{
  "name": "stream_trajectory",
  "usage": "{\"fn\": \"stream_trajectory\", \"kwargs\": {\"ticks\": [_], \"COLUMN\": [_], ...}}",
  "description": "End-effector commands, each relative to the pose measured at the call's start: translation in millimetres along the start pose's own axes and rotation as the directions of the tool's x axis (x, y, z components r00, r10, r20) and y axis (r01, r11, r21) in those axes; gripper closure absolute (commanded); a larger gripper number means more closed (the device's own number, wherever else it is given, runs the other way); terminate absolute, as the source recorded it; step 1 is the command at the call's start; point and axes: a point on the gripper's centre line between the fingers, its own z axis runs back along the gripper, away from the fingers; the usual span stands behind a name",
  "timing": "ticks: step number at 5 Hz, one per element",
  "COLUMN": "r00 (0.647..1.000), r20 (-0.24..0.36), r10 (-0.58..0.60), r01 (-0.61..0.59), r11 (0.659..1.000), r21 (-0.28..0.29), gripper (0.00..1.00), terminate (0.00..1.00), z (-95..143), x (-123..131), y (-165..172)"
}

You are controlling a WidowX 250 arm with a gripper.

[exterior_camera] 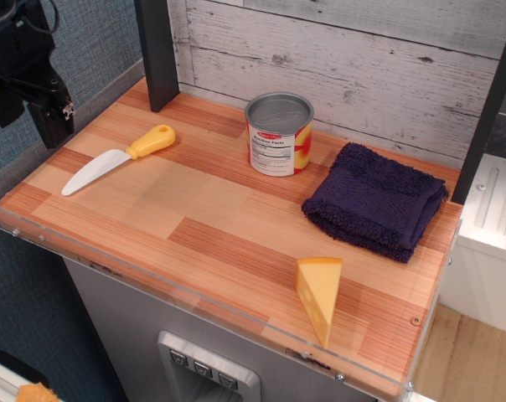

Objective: Place the cheese in front of the knife.

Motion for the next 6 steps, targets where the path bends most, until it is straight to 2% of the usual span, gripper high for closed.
{"fn": "stream_trajectory", "kwargs": {"ticks": [1,2,3,4,5,6], "r00": [1.000,0.998,0.987,0.971,0.983,0.982], "r20": [0.000,-0.005,-0.028,-0.072,-0.042,-0.088], "r10": [0.000,0.055,0.156,0.228,0.179,0.165], "r01": [0.000,-0.055,-0.157,-0.232,-0.183,-0.183], "r11": [1.000,0.998,0.987,0.972,0.976,0.942], "r21": [0.000,0.005,-0.037,-0.048,-0.121,-0.281], "gripper": [0.00,0.00,0.00,0.00,0.00,0.00], "terminate": [0.00,0.00,0.00,0.00,0.00,0.00], "z": [0,7,10,15,22,24], "x": [0,2,6,12,18,21], "y": [0,-25,-58,-107,-149,-191]}}
